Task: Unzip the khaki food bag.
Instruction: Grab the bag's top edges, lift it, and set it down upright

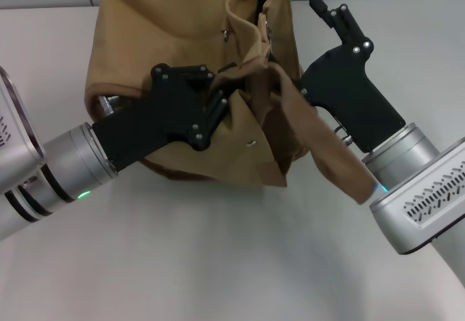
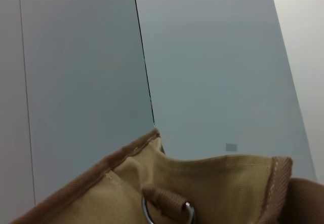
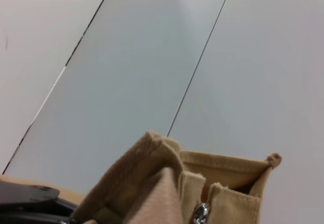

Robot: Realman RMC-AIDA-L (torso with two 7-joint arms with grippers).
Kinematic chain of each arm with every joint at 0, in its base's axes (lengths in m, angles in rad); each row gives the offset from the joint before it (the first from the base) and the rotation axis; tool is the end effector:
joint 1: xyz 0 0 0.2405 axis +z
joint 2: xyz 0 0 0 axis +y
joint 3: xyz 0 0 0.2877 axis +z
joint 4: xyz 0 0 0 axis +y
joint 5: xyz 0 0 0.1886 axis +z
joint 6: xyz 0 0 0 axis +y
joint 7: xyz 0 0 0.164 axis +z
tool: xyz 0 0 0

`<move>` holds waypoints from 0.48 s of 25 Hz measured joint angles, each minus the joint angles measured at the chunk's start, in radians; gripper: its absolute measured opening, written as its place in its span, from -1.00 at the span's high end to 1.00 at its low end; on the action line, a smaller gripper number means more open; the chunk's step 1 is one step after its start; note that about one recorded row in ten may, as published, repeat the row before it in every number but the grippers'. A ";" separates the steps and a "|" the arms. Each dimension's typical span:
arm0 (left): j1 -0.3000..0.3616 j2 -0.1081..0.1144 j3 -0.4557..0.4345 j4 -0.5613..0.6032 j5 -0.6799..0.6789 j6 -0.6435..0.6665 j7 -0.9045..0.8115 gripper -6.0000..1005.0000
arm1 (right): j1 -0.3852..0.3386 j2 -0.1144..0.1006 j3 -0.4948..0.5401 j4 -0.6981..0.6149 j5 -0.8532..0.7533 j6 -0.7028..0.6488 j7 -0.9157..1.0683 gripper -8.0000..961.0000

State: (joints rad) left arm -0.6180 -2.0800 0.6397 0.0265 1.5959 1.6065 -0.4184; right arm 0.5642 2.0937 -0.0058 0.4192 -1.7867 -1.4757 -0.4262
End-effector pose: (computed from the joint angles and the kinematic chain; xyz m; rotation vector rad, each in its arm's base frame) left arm -0.2198 0.3181 -0.0737 -2.3689 -0.0117 -1.1328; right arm 0.2029 0.3163 -0.0897 -1.8570 -0.1565 0.8560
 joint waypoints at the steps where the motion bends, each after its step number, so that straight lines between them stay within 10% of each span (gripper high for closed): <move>1: 0.000 0.000 0.000 0.000 0.000 0.000 0.000 0.85 | 0.000 0.000 0.000 0.000 0.000 0.000 0.000 -0.72; 12: 0.000 0.000 0.002 -0.001 0.002 -0.005 0.000 0.85 | -0.009 0.000 0.005 0.000 0.000 -0.011 0.005 -0.59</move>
State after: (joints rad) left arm -0.6182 -2.0801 0.6413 0.0258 1.5982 1.6011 -0.4188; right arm 0.5553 2.0939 -0.0004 0.4189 -1.7868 -1.4870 -0.4210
